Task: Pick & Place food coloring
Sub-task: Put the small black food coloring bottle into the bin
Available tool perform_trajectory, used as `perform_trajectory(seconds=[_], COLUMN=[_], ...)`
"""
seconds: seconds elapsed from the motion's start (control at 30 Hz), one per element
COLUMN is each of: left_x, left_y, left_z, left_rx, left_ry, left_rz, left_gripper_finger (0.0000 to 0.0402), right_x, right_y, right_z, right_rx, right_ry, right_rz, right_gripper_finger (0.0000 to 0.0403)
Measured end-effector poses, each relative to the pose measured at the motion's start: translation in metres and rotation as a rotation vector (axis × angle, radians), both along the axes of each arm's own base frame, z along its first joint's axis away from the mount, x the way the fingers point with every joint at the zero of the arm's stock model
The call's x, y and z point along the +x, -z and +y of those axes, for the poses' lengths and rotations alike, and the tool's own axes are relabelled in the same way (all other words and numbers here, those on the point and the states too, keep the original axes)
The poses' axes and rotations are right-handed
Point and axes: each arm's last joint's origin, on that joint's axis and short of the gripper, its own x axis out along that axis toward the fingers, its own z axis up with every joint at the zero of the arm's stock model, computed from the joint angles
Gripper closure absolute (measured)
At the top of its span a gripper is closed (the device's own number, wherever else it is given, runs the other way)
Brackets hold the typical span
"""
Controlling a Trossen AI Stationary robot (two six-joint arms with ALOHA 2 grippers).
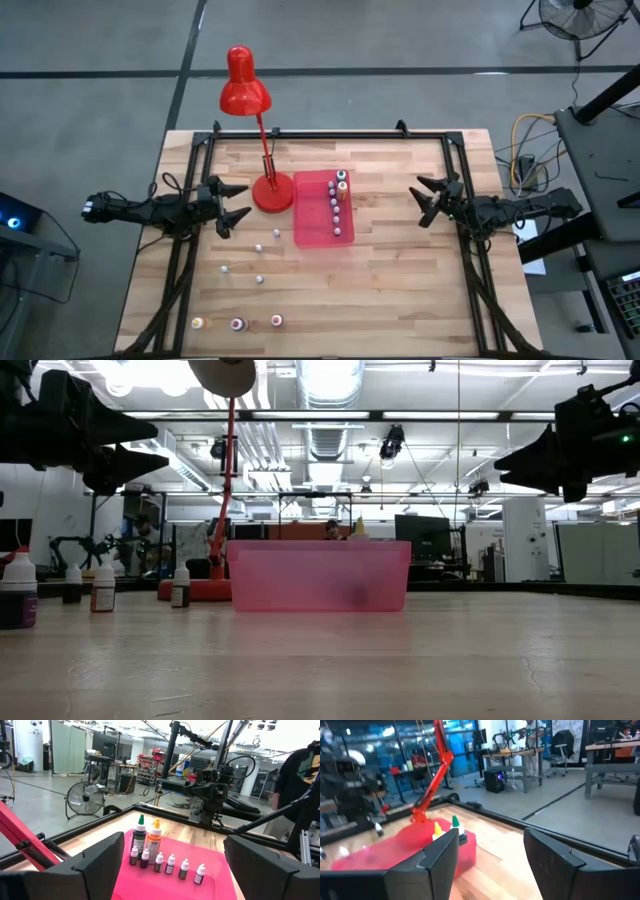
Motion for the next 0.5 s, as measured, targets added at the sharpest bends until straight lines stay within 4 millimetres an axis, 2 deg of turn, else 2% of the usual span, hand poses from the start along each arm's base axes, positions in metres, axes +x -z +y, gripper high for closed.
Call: perform_trajectory(seconds=[0.5], left_x=[0.0], left_y=[0.0], left_z=[0.0], left_rx=[0.0], left_ry=[0.0], left_rz=[0.0], left_gripper_finger=[0.0087], right_x=[0.0028], right_y=[0.0032], right_z=[0.0006], right_rx=[0.004], right_ry=[-0.002], right_rz=[0.034], right_gripper_finger=[0.0188])
